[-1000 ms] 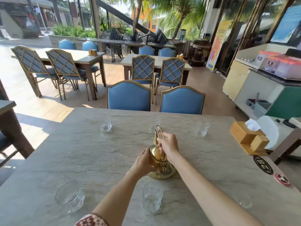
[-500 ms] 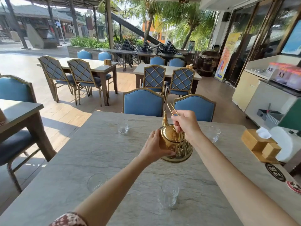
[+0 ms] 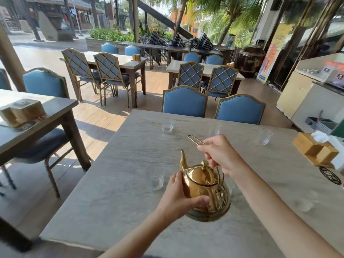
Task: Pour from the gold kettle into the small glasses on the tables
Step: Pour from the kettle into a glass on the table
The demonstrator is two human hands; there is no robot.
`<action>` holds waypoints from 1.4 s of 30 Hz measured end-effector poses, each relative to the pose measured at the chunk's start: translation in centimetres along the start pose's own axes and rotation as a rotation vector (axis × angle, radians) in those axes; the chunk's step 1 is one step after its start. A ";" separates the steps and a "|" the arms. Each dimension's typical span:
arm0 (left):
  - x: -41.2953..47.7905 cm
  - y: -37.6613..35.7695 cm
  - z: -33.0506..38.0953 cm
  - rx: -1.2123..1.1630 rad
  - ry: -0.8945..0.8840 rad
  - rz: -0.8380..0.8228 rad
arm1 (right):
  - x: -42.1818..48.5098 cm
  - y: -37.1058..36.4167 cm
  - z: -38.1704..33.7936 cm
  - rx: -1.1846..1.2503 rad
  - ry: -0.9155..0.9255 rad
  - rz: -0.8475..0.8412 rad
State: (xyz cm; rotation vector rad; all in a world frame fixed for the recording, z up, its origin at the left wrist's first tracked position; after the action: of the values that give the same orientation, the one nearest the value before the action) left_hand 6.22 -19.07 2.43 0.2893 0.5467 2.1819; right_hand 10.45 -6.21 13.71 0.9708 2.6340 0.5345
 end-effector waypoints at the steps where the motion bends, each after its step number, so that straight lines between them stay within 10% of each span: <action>1: -0.9 -0.2 -0.8 -0.012 0.015 -0.016 | -0.3 -1.2 0.2 -0.068 0.005 -0.012; 13: -3.1 0.2 -6.3 -0.337 0.135 -0.022 | 0.0 -9.9 -2.5 -0.667 0.038 -0.133; 42: -0.4 -2.3 -5.9 -0.340 0.430 0.000 | 4.1 -11.6 -2.9 -0.988 0.027 -0.278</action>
State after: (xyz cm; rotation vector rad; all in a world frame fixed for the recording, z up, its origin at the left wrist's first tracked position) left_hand 5.75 -19.86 -3.85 -0.3694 0.3920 2.2991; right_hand -0.17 -12.30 10.70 0.2725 2.0057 1.5385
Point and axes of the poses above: each hand's wrist, its own x-axis towards the middle knuckle, its own y-axis out of the back of the hand, z = x × y, the point moved 7 cm from there along x, towards the middle knuckle, and after that the axes turned 3 degrees about -y, right-handed, at the moved point
